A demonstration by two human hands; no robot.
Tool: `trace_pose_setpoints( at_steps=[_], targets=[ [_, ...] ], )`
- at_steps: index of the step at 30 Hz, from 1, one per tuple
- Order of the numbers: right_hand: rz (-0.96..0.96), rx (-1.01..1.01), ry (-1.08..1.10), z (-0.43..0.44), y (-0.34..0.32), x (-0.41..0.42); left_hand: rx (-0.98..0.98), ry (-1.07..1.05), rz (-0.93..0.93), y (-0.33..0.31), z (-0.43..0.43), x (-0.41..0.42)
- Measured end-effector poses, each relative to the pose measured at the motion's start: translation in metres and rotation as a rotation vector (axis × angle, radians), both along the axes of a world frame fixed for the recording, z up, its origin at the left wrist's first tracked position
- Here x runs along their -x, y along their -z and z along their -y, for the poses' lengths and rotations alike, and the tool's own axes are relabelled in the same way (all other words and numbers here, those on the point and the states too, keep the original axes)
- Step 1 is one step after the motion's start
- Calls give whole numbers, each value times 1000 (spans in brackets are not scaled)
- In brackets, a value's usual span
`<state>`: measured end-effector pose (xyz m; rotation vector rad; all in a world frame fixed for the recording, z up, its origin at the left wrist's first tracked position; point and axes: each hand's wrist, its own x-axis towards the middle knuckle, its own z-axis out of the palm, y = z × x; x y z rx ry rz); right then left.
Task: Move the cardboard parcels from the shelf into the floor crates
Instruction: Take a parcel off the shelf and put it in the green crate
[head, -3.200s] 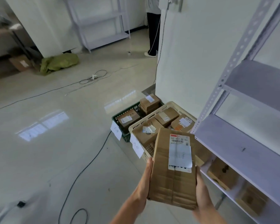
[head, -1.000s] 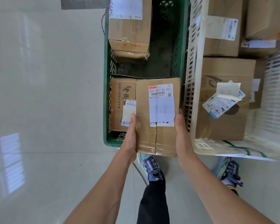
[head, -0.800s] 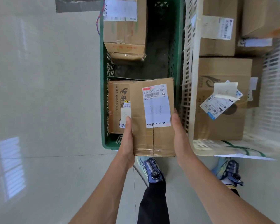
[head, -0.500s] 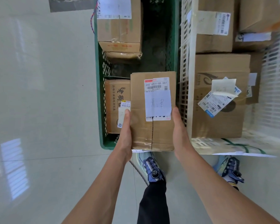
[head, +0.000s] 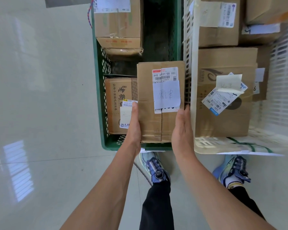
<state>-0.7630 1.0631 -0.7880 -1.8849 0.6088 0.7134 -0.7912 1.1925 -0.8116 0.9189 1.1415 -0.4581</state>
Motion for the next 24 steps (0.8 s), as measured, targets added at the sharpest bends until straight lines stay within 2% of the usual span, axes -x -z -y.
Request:
trace_pose_setpoints(
  at_steps=[5, 11, 18, 24],
  targets=[
    [-42, -27, -11, 0, -13, 0, -16, 0, -24, -2, 1, -3],
    [44, -9, 71, 0, -32, 28, -9, 13, -8, 2, 0, -7],
    [75, -57, 93, 21, -44, 50, -91, 109, 59, -3, -5, -9],
    [204, -148, 91, 43, -79, 23, -181, 117, 62, -56, -9, -9]
  ],
)
